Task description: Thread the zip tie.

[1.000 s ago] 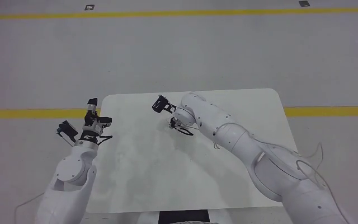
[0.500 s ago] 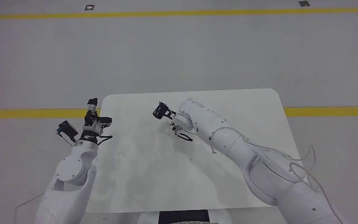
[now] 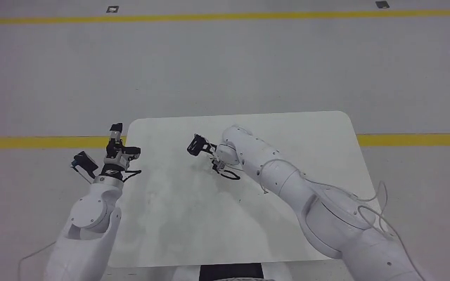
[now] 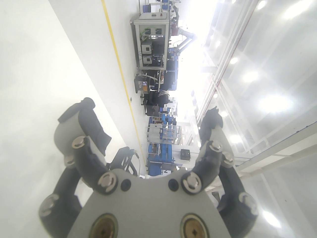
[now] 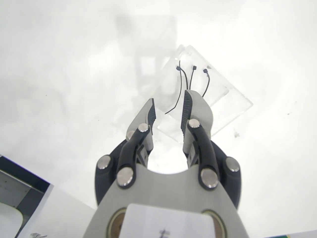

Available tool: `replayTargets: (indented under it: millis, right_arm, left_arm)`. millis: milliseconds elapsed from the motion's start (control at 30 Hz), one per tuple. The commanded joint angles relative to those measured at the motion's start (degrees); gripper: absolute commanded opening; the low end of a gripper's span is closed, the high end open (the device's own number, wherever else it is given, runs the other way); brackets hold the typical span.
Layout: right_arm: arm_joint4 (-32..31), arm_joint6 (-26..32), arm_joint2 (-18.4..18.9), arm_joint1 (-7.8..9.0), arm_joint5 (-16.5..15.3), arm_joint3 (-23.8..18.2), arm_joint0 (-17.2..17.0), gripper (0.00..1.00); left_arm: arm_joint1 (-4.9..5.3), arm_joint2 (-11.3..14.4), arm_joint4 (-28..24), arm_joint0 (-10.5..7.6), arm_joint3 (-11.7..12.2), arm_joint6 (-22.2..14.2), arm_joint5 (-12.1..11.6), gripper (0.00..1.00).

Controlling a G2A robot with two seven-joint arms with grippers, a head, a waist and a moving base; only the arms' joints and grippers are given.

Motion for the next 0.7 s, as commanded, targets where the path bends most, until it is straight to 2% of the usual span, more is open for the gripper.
replayTargets:
  millis: [0,167,367,667]
  right_arm:
    - [-0.23,0.04,0.0,-0.32,0.06,0.71,0.1,0.23]
    - [-0.98,-1.35,0.49,-1.32,3.74,3.08,0.39,0.11]
    - [-2.91,-1.84,0.05,-2.55,4.84,5.26,0.42,0.11]
    - [-4.25,-3.13,-0.18,-4.52,4.77,9.08,0.44,0.14]
  left_arm:
    - [0.0,0.0,0.0,0.0,0.0,0.0,0.0,1.0]
    - [0.0,0.0,0.0,0.0,0.0,0.0,0.0,1.0]
    - [0.0,0.0,0.0,0.0,0.0,0.0,0.0,1.0]
    - [0.0,0.0,0.0,0.0,0.0,0.0,0.0,1.0]
